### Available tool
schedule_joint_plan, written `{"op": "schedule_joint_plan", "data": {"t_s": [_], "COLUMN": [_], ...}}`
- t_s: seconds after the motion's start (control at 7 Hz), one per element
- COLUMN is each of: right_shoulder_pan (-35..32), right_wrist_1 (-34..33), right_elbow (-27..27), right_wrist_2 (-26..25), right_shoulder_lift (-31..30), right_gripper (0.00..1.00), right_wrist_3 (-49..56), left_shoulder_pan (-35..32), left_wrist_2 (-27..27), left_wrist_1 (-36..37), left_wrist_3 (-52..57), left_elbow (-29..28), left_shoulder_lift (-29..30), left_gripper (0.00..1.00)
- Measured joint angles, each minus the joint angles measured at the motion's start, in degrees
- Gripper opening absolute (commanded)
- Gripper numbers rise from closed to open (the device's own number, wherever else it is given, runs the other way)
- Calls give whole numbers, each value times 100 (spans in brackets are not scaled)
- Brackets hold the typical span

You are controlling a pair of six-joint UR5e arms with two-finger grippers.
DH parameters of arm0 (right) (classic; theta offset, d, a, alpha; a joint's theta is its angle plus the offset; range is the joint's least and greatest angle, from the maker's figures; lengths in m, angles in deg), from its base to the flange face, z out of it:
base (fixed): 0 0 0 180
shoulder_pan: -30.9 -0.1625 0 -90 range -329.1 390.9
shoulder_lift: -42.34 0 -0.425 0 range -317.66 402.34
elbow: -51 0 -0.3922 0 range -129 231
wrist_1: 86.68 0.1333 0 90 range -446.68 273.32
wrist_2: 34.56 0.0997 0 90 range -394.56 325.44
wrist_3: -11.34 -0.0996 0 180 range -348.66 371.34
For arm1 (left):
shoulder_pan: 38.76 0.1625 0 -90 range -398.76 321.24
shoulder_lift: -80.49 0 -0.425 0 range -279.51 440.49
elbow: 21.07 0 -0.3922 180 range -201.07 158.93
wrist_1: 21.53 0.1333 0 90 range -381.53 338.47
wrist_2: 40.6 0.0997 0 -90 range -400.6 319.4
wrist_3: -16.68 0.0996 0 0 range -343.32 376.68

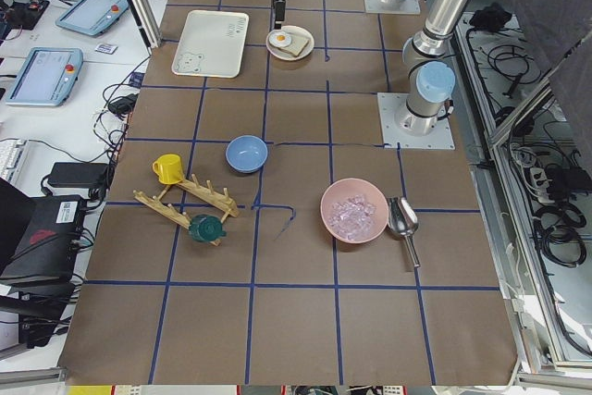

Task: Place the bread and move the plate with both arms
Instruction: 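Move the right gripper to the bread slice on the wooden board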

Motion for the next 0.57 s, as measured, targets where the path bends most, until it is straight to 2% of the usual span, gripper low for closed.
{"op": "schedule_joint_plan", "data": {"t_s": [0.57], "right_shoulder_pan": [50], "right_wrist_1": [-3], "right_elbow": [0], "right_wrist_2": [31], "right_shoulder_lift": [2], "right_gripper": [100], "right_wrist_3": [3], "left_shoulder_pan": [6], "left_wrist_2": [-3], "left_wrist_1": [0], "left_wrist_3": [0], "left_elbow": [1], "left_shoulder_lift": [-4], "left_gripper": [100]}}
